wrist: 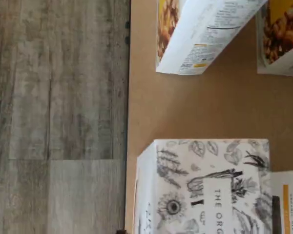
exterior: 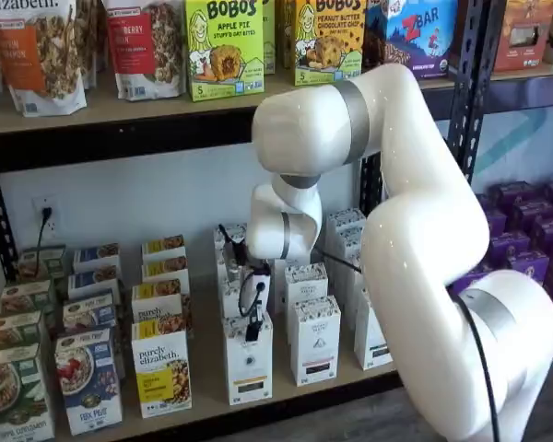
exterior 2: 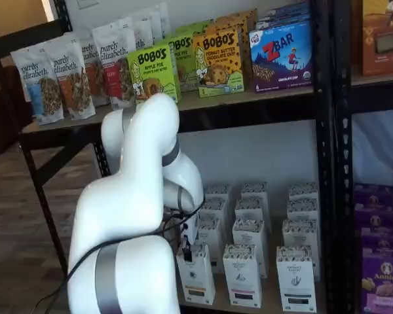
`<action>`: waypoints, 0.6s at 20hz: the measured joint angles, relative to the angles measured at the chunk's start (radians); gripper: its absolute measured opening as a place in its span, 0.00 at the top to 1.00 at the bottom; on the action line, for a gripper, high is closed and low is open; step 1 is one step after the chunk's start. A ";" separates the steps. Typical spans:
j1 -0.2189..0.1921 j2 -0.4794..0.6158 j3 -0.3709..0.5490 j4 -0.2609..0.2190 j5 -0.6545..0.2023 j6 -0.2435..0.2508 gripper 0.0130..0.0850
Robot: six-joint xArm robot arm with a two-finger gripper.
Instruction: Pick up the white box with a yellow strip in the middle, on the bottom shelf, the fourth box from the left
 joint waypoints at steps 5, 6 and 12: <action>-0.010 0.030 -0.044 -0.069 0.030 0.053 0.00; -0.013 0.038 -0.056 -0.082 0.041 0.064 0.00; -0.014 0.065 -0.091 -0.149 0.073 0.122 0.00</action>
